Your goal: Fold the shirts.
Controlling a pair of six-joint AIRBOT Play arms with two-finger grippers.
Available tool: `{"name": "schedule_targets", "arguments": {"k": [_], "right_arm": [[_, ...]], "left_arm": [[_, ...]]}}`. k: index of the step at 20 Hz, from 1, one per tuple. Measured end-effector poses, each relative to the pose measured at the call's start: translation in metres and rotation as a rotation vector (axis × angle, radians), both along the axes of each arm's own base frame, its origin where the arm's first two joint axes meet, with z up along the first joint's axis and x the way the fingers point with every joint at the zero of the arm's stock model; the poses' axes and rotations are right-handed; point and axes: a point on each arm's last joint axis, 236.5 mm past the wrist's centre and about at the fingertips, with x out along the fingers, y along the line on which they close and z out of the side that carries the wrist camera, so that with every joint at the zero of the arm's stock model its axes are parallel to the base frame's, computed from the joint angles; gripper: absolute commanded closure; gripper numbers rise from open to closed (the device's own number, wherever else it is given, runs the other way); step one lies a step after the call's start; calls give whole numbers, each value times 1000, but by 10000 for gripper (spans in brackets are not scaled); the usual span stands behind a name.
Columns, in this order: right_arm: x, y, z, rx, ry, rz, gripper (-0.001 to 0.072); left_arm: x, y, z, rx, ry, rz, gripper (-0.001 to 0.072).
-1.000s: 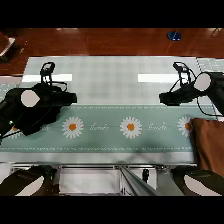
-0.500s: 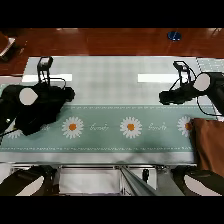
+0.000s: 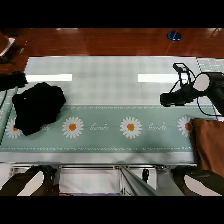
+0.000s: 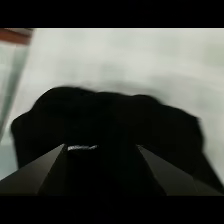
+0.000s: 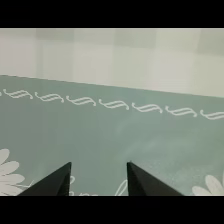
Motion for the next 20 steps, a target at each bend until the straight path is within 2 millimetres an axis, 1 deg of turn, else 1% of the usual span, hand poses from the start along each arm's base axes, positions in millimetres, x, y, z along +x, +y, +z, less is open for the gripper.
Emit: {"name": "schedule_targets", "arguments": {"k": [1,2,3,5,8,10,12,14,18,19,20], "right_arm": [[1,1,0,4,-5,-5,304],[2,1,1,6,-9,-10,304],[4,1,1,9,-14,-14,304],[5,2,2,14,-20,-23,304],[6,3,2,24,-24,-34,304],[7,8,3,45,-23,-41,304],[6,12,3,65,-22,-46,304],[6,15,4,79,-21,-50,304],[8,17,5,94,-24,-64,304],[8,17,5,96,-24,-68,304],[8,18,5,100,-23,-72,304]], "left_arm": [[-7,17,-8,-37,23,63,201],[-15,29,-20,-83,55,115,201],[-21,37,-32,-134,89,151,201],[-31,44,-58,-235,163,188,201],[-40,43,-95,-338,272,199,201],[-42,41,-116,-381,328,197,201],[-41,42,-133,-404,360,199,201],[-39,38,-150,-433,388,193,201],[-32,20,-178,-477,445,135,204],[-31,14,-184,-483,460,118,260],[-30,9,-188,-488,469,102,573]]}}
